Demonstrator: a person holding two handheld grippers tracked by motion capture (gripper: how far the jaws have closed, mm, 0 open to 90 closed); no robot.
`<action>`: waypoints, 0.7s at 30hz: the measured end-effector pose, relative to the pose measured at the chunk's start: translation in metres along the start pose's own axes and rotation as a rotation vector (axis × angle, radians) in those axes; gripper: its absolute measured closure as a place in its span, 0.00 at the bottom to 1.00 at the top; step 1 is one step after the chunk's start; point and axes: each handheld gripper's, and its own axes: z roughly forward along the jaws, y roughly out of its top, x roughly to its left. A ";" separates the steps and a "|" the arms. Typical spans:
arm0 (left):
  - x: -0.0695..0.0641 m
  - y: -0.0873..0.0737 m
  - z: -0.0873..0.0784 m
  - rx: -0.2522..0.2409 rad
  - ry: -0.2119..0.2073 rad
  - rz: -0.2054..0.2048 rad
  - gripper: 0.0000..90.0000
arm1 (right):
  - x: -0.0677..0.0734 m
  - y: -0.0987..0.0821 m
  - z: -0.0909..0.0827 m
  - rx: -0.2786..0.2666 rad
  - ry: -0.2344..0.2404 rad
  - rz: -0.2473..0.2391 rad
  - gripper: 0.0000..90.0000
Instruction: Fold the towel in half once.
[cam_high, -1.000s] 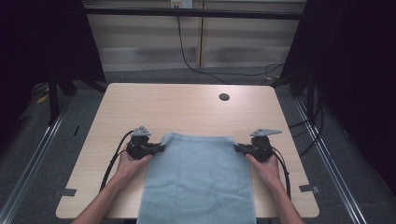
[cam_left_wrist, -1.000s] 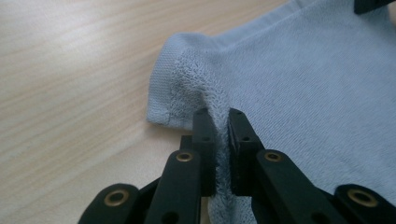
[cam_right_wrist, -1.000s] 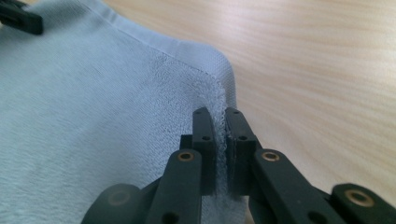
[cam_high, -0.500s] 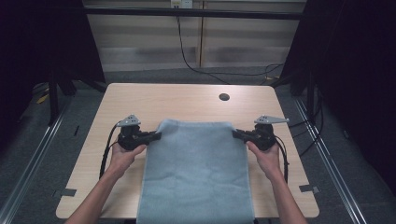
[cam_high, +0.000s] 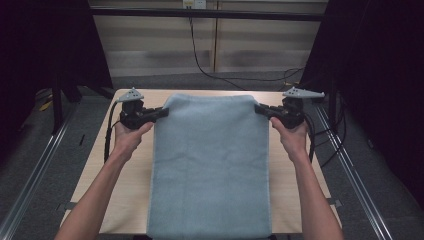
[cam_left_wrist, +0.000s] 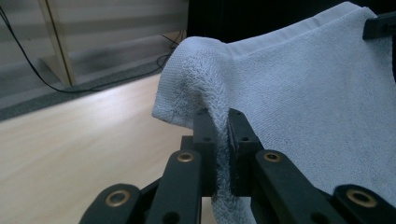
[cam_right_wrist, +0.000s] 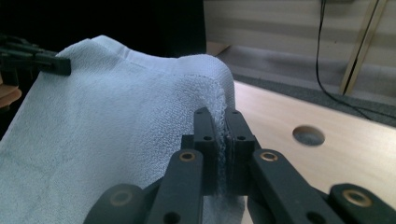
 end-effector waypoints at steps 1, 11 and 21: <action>0.003 0.008 -0.001 -0.009 0.007 0.001 0.94 | -0.002 0.006 0.001 -0.009 -0.004 0.003 0.95; -0.004 0.058 -0.020 -0.100 0.027 0.060 0.94 | 0.003 0.067 -0.011 -0.127 -0.014 -0.039 0.95; -0.047 0.005 -0.045 -0.068 -0.083 0.112 0.93 | 0.037 0.007 -0.050 -0.079 0.070 -0.070 0.95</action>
